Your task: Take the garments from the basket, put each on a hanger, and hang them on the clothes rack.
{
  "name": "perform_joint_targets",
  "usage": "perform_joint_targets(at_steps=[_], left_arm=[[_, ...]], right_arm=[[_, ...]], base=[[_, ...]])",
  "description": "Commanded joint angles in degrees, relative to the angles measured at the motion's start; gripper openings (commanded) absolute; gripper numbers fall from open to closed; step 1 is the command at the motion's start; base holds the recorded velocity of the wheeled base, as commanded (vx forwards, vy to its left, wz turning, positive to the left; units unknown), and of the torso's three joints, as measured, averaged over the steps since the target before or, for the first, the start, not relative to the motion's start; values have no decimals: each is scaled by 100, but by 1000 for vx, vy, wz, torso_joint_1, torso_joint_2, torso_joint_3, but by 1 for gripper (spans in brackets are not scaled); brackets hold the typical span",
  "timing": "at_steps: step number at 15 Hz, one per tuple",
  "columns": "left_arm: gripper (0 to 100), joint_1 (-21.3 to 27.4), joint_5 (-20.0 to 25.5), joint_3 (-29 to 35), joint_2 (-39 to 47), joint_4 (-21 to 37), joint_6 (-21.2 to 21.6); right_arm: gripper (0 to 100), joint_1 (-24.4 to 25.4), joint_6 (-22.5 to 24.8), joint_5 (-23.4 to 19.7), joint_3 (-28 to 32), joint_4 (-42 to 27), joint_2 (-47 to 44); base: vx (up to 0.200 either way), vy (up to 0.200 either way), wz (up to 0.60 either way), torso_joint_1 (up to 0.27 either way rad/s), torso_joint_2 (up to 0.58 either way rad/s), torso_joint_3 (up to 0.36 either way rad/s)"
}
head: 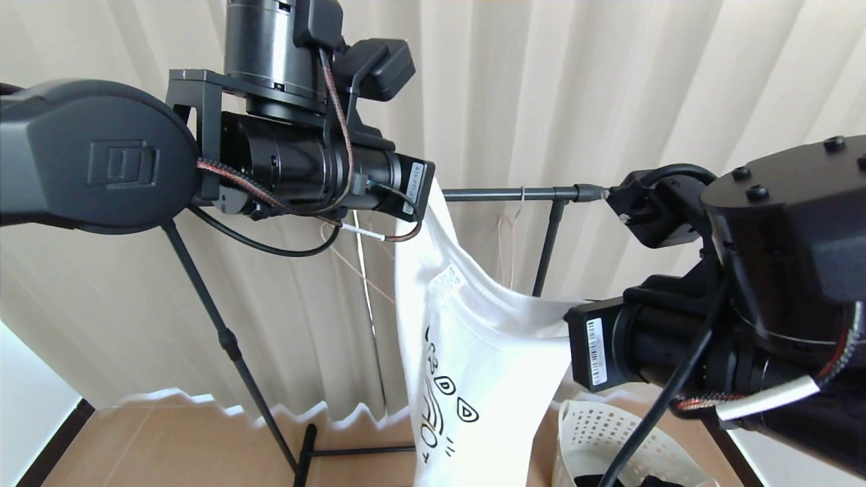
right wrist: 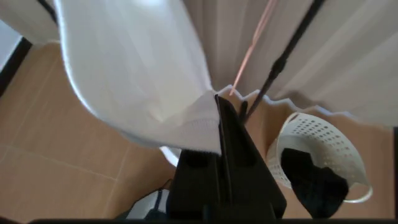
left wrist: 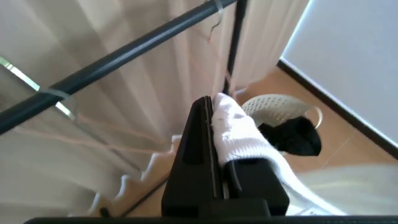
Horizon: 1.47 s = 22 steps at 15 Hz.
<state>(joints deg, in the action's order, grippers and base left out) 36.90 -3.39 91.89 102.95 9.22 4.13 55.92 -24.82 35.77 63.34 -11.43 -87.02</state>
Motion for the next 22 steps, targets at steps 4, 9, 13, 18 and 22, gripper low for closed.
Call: perform_joint_targets(at_steps=[4,9,13,18,22], left_arm=[[0,1,-320,-532,-882,1302,-185],[0,810,-329,-2263,-1427,1346,-870],[0,1504,-329,-2132,-1075,1276,-1890],[0,1838,-391,-1341,-504,1197,-2927],[0,1610,-786,-1648,-697,1241,-2892]], right_arm=[[0,-1215,636,290,1031,423,-1335],[0,-1215,663,308,2595,783,-2584],[0,-1197,663,308,3448,783,-3058],[0,-1074,610,308,3580,941,-3076],[0,-1189,531,308,3263,941,-2742]], base=[[0,0,0,0,0,0],[0,0,0,0,0,0],[0,0,0,0,0,0],[0,0,0,0,0,0],[0,0,0,0,0,0]])
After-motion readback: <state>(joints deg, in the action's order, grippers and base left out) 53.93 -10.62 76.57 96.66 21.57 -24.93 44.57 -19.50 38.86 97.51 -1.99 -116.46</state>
